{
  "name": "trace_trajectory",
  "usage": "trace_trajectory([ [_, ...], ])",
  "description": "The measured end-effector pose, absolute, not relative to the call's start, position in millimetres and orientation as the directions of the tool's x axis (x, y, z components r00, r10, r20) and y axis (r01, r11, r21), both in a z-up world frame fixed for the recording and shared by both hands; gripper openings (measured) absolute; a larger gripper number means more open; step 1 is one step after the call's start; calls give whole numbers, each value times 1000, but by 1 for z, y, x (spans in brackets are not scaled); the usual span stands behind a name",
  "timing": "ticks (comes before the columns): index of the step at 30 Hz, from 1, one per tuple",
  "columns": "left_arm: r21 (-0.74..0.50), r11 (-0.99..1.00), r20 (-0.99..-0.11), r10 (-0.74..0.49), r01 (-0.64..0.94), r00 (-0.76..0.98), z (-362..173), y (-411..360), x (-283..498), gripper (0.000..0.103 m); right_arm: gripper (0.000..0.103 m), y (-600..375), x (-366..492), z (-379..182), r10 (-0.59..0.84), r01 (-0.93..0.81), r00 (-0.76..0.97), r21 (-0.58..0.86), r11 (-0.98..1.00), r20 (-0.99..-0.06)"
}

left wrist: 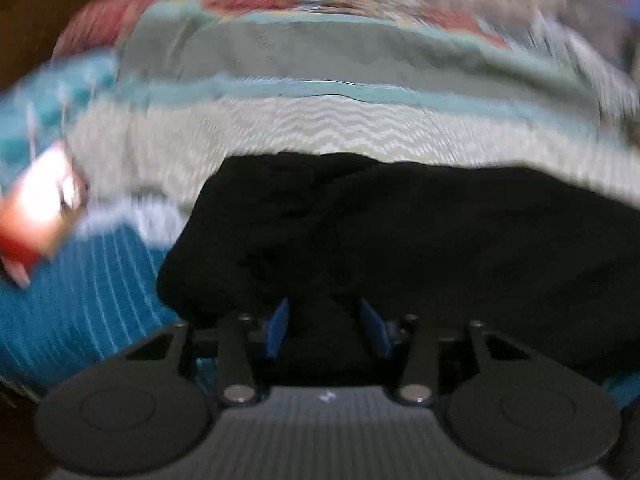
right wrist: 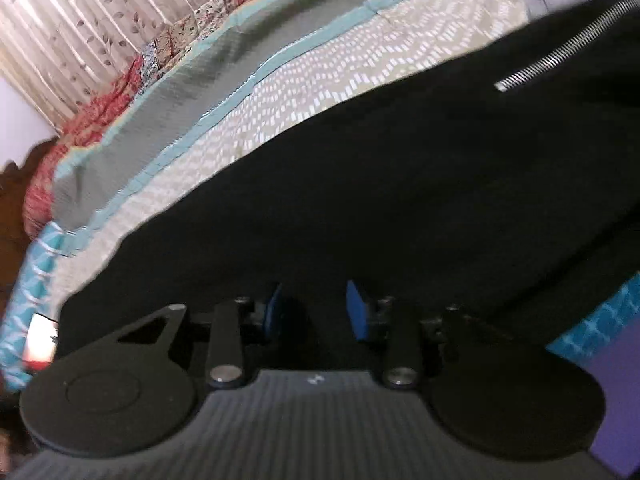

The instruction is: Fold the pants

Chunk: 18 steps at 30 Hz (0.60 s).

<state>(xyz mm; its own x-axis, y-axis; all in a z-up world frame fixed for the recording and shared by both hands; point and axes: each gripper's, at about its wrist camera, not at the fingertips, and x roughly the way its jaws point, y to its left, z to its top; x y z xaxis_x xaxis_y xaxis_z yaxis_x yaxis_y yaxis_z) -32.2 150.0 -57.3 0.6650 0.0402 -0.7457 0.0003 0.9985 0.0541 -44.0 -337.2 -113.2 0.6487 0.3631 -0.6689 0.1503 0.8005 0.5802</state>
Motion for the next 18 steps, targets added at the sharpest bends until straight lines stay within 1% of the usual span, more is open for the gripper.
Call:
trace_trajectory([
  [1, 64, 998, -744, 37, 16, 667, -49, 146, -32, 44, 39, -348, -50, -105, 357, 157, 666, 591, 791, -655],
  [2, 44, 999, -731, 11, 30, 682, -40, 146, -33, 44, 40, -360, -59, -95, 328, 154, 709, 591, 792, -624],
  [3, 1, 999, -702, -25, 37, 712, -25, 147, -36, 45, 42, -374, -73, -86, 277, 159, 760, 582, 798, -588],
  [4, -28, 999, -675, -40, 29, 737, -13, 149, -37, 47, 46, -394, -86, -78, 210, 187, 806, 576, 796, -553],
  [6, -88, 996, -634, -60, 5, 771, 4, 149, -34, 50, 49, -432, -112, -69, 86, 270, 860, 590, 761, -503],
  [7, -121, 993, -626, -74, -3, 776, 8, 147, -31, 50, 53, -453, -126, -69, 13, 321, 875, 600, 733, -484],
  [8, -160, 987, -627, -95, -8, 773, 8, 143, -26, 50, 63, -471, -138, -70, -58, 369, 881, 606, 705, -470],
  [9, -197, 980, -633, -122, -7, 765, 9, 138, -18, 50, 69, -485, -148, -73, -120, 412, 880, 613, 675, -459],
  [10, -228, 974, -644, -149, -3, 750, 6, 131, -11, 50, 80, -498, -158, -78, -184, 453, 875, 625, 636, -448],
  [11, -247, 969, -665, -170, 0, 727, 1, 121, -3, 50, 85, -506, -164, -84, -223, 478, 869, 635, 606, -441],
  [13, -247, 969, -704, -187, 10, 685, -7, 104, 13, 50, 86, -517, -164, -98, -247, 509, 855, 646, 568, -456],
  [18, -249, 965, -745, -247, 85, 620, -14, 57, 25, 51, 87, -527, -151, -130, -186, 493, 863, 709, 505, -469],
])
